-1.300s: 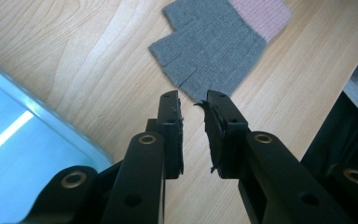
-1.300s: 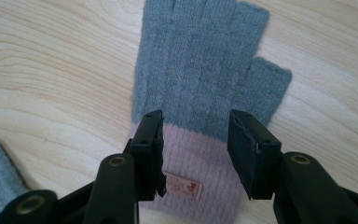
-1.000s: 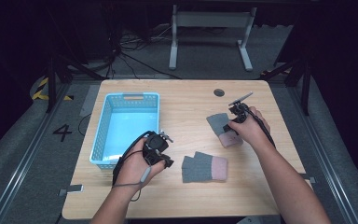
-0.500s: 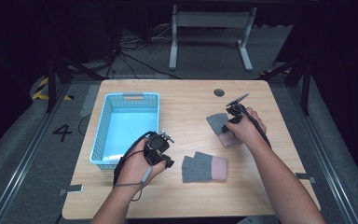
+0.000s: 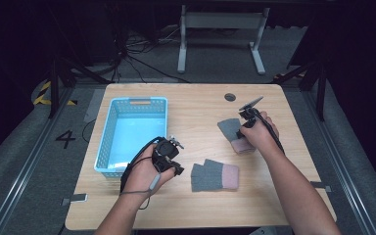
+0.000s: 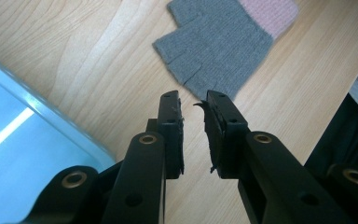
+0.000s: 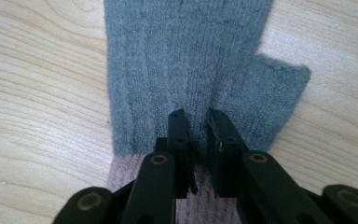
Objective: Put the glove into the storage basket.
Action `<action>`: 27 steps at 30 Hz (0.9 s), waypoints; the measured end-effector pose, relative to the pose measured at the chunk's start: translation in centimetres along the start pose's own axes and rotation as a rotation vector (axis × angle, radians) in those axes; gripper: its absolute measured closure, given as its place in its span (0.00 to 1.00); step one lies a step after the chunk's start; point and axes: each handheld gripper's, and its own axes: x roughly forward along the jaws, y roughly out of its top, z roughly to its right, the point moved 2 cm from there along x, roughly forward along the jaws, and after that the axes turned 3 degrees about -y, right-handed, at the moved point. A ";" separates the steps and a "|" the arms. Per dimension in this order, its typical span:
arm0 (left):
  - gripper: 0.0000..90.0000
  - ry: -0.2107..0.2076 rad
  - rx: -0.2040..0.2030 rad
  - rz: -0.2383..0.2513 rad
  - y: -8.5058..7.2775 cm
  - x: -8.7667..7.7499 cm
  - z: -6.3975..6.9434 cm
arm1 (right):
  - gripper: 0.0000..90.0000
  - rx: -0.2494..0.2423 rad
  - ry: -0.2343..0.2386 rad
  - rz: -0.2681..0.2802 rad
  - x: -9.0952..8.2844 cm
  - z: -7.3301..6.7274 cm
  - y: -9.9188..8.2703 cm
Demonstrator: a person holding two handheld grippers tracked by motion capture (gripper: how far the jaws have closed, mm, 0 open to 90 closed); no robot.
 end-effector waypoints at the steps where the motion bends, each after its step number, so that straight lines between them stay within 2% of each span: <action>1: 0.85 -0.001 -0.001 -0.001 0.0 0.0 0.0 | 0.92 -0.006 0.007 0.006 0.0 0.1 -0.1; 5: 0.85 -0.004 0.002 0.002 0.2 0.1 0.0 | 0.95 -0.025 0.018 0.023 -0.3 0.3 -0.2; 11: 0.85 -0.008 0.004 -0.001 0.2 0.1 0.0 | 0.95 -0.044 0.018 0.056 -1.7 0.7 -0.3; 14: 0.85 -0.008 0.005 -0.001 0.2 0.1 0.0 | 0.96 -0.046 0.032 0.079 -2.8 0.8 -0.4; 27: 0.84 -0.005 0.002 -0.006 0.2 0.1 0.2 | 0.95 -0.087 0.035 0.152 -7.5 1.1 -0.8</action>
